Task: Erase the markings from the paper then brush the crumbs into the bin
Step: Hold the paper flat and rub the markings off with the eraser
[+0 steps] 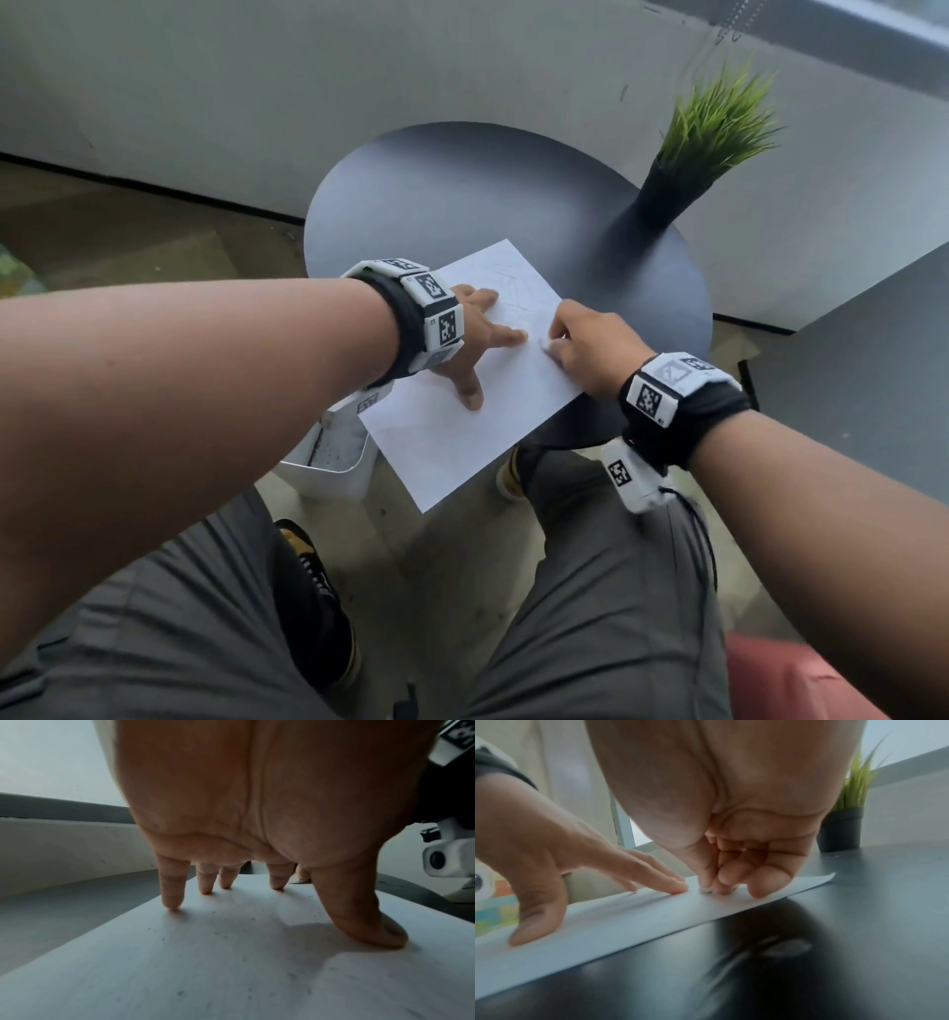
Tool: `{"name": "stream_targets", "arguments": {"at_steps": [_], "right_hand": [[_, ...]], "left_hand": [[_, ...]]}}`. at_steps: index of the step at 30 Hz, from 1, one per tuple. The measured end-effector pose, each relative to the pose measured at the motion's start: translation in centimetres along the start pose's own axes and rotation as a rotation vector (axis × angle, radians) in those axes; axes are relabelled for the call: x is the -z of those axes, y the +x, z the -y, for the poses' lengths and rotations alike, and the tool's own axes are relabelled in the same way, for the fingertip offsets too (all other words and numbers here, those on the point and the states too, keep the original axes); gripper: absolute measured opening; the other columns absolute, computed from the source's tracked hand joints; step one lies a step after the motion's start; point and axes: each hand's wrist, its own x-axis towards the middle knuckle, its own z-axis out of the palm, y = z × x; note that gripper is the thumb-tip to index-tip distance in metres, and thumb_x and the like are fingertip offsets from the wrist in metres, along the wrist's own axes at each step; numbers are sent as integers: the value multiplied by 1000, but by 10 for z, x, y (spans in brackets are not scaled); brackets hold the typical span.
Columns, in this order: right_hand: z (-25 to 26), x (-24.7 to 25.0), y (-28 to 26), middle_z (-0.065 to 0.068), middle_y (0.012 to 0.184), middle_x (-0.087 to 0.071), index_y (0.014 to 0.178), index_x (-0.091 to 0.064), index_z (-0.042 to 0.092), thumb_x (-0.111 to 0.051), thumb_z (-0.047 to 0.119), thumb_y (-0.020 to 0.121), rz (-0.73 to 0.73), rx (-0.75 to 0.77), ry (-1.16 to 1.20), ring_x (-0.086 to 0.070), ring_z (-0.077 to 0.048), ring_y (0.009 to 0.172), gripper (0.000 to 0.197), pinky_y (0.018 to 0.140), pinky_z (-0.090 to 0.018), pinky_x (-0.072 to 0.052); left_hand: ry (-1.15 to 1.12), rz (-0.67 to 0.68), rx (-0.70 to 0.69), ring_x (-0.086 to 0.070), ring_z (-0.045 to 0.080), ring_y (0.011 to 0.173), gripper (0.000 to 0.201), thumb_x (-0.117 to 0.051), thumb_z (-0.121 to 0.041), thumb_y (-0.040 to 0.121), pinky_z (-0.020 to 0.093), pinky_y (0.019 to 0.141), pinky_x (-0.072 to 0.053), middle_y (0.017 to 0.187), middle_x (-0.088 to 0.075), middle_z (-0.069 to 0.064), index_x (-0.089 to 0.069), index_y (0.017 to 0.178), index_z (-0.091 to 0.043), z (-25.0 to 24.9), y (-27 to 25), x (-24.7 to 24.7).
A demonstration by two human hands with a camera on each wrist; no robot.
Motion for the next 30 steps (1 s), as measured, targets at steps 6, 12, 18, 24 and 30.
{"name": "stream_targets", "arguments": {"at_steps": [6,12,18,24,30], "right_hand": [[28,-20,-38,-7,95,-64,100,-52,18,-53,29,95,196,473,-38,-57,-29,87,12,76,-36,-48],[7,-10,-16,-5,102,-61,107,-49,20,-47,29,94,0,143,-72,-56,-29,91,15,77,-37,-47],[6,-8,-20,-8,103,-63,105,-53,21,-51,29,93,119,260,-83,-53,-26,88,14,75,-33,-43],[24,-25,-40,0,100,-62,106,-51,16,-49,23,95,122,414,-22,-56,-26,92,13,79,-35,-47],[-17,1,-7,-6,98,-62,97,-51,25,-51,35,91,26,42,-19,-56,-27,88,12,78,-37,-48]], "left_hand": [[25,53,5,14,37,152,133,-80,-72,60,61,118,-12,165,23,11,12,154,-49,0,0,-8],[11,37,8,15,35,152,136,-81,-72,58,62,117,-13,165,23,11,12,154,-49,1,0,-8],[-4,37,13,16,35,152,136,-81,-72,58,63,118,-12,164,25,9,14,153,-50,0,2,-10],[0,34,15,16,34,152,136,-80,-73,57,62,118,-11,164,25,9,13,154,-49,1,3,-11],[-4,29,16,16,34,152,135,-81,-72,59,62,119,-11,164,24,9,14,153,-50,-1,2,-10]]}}
